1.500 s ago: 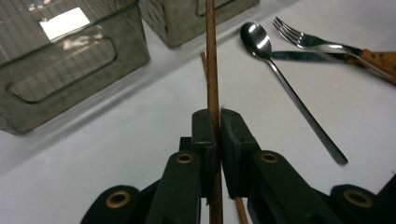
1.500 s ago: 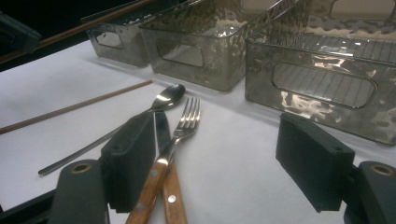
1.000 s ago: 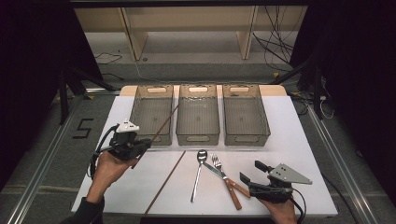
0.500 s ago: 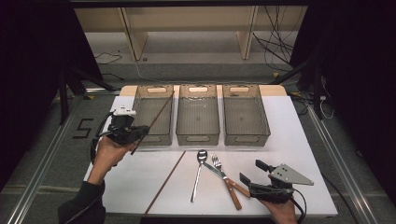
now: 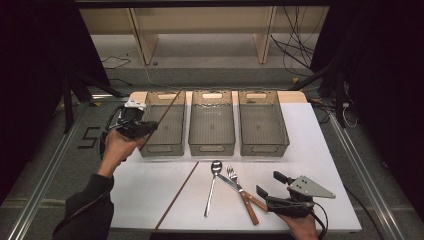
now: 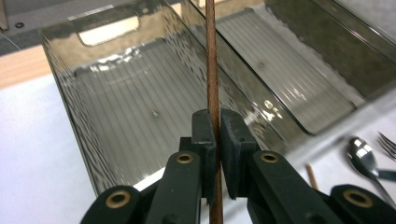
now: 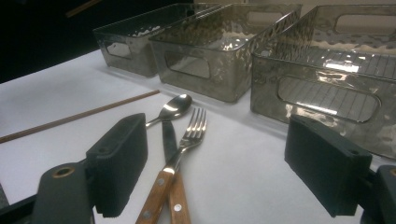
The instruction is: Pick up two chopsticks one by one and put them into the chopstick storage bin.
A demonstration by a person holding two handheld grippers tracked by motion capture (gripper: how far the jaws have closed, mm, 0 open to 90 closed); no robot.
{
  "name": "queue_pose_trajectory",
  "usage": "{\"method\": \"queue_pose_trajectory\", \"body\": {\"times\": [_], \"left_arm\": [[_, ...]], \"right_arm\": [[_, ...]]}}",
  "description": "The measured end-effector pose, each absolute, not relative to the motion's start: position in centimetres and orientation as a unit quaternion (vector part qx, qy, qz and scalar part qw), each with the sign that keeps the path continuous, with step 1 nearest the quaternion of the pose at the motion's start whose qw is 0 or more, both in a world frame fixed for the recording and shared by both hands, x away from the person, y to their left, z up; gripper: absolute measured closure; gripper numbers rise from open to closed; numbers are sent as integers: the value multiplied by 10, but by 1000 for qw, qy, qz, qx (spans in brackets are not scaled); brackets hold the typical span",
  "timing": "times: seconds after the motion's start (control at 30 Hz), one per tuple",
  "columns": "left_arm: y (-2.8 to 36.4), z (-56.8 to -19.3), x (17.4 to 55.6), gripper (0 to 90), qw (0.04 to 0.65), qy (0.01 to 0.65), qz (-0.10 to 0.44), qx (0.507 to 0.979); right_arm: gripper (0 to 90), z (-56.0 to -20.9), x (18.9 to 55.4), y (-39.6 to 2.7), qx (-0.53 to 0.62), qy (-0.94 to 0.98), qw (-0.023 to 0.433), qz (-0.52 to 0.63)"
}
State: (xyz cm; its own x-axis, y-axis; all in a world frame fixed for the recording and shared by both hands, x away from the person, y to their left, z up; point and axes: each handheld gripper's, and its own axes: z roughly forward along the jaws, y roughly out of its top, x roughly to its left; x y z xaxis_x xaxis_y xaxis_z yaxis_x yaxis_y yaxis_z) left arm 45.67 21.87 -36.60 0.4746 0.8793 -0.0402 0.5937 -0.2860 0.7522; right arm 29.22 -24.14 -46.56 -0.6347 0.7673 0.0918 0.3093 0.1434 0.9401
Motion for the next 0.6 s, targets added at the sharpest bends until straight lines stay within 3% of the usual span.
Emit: {"method": "queue_pose_trajectory", "body": {"times": [0.6], "left_arm": [[225,-387,505,843,334,493,207,776]], "right_arm": [[225,-466,292,-241,369,726,213,539]]}}
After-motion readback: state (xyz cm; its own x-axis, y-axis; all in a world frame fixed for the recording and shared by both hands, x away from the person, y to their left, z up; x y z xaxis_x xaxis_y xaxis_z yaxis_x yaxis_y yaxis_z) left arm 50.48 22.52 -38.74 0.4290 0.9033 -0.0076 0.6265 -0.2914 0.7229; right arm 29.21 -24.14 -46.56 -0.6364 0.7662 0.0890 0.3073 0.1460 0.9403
